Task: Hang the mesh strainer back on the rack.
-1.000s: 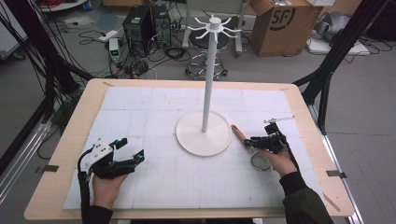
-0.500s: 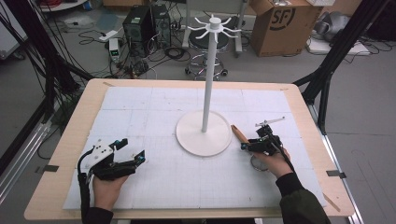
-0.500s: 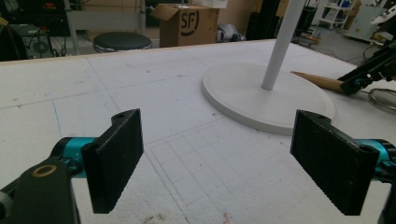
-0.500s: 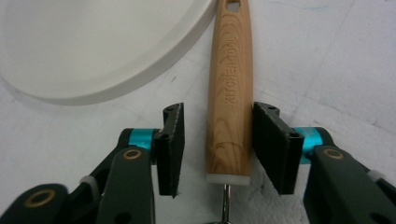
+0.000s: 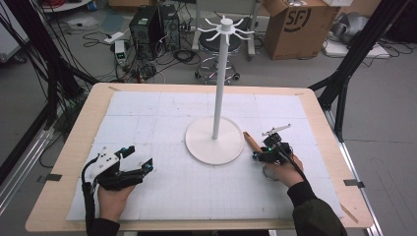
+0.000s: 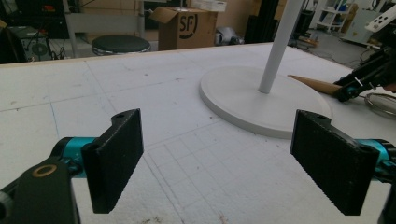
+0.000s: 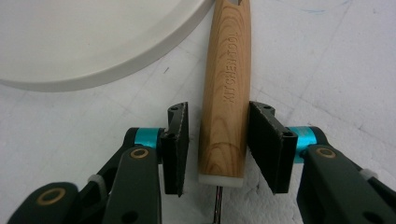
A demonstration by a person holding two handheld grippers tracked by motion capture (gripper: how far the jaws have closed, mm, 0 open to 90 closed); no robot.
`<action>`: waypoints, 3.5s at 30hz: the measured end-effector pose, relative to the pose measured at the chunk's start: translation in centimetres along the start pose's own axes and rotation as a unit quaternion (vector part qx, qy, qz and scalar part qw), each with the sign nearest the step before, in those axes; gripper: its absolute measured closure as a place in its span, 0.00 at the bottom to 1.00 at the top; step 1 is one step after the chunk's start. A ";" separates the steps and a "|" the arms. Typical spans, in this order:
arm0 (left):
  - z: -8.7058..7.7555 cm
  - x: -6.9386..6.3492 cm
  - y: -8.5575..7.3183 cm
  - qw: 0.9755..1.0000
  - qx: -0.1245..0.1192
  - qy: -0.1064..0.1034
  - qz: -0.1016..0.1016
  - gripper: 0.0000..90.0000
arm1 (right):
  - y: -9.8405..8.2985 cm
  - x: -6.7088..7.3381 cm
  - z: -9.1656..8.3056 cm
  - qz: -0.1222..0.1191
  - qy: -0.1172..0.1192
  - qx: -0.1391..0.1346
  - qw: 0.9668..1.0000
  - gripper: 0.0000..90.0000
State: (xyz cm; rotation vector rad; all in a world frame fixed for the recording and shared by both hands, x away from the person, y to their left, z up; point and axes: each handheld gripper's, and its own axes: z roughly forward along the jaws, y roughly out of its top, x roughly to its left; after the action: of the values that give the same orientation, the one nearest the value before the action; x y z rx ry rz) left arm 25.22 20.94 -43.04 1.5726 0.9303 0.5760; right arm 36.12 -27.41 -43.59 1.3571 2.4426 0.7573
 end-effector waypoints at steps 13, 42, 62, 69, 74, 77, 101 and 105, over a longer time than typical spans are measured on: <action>-0.1 0.0 0.0 1.000 0.000 -0.003 -0.002 0.20 | 0.7 0.2 0.1 -0.001 -0.010 0.026 1.000 0.72; 0.1 0.0 0.0 1.000 -0.001 -0.003 0.001 0.20 | -0.4 -2.2 -4.4 0.077 0.059 -0.132 0.987 0.76; 0.2 -0.2 0.0 1.000 0.001 -0.007 0.002 0.20 | 0.9 -0.6 -10.4 0.063 0.140 -0.392 0.907 0.76; 0.2 -0.2 0.0 1.000 -0.001 -0.006 0.002 0.20 | 2.4 0.7 -11.9 0.051 0.163 -0.426 0.888 0.76; 0.1 -0.2 0.0 1.000 -0.002 -0.006 0.003 0.20 | 3.4 1.7 -12.9 0.046 0.190 -0.450 0.871 0.76; 0.1 -0.2 0.0 1.000 -0.002 -0.006 0.003 0.20 | 4.1 2.3 -13.6 0.038 0.204 -0.464 0.861 0.76; 0.0 -0.3 0.2 1.000 -0.007 -0.011 0.002 0.20 | 9.2 4.9 -16.9 0.023 0.256 -0.527 0.810 0.76; 0.0 -0.3 0.2 1.000 -0.007 -0.009 0.002 0.20 | 9.6 5.1 -17.0 0.021 0.262 -0.523 0.811 0.76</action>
State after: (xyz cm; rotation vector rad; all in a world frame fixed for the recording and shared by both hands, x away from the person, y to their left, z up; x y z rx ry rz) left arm 25.13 20.73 -42.86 1.5640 0.9085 0.5688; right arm 32.63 -24.39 -24.00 0.7668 1.6550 2.2606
